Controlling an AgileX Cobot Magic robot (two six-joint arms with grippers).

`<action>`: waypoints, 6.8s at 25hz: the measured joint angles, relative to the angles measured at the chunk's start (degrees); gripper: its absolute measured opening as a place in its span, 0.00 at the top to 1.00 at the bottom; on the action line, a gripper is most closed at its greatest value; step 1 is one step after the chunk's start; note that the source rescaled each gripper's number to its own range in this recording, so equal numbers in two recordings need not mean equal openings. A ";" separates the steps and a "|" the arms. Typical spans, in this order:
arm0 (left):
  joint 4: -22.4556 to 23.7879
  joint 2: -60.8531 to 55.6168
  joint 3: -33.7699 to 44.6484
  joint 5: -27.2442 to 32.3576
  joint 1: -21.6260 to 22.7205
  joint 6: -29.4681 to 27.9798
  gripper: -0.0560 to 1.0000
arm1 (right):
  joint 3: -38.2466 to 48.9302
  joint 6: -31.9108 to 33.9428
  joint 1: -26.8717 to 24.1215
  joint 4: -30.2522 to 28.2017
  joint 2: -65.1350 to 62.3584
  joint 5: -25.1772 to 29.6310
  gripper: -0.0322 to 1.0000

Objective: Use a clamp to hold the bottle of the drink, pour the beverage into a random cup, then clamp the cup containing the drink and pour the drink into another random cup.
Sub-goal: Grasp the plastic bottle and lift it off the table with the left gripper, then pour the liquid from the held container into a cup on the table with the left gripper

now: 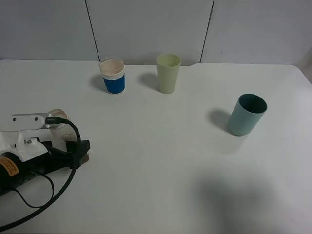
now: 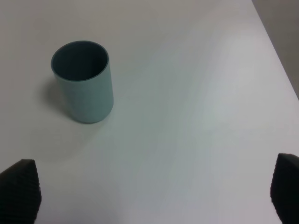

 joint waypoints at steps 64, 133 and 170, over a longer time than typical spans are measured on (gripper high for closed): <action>-5.32 13.86 0.00 -10.64 0.00 5.53 0.71 | 0.00 0.00 0.00 0.00 0.00 0.00 0.03; -63.48 -3.03 -41.41 22.54 7.53 107.52 0.95 | 0.00 0.00 0.00 0.00 0.00 0.00 0.03; -75.79 19.94 -78.04 9.05 6.90 153.13 0.95 | 0.00 0.00 0.00 0.00 0.00 0.00 0.03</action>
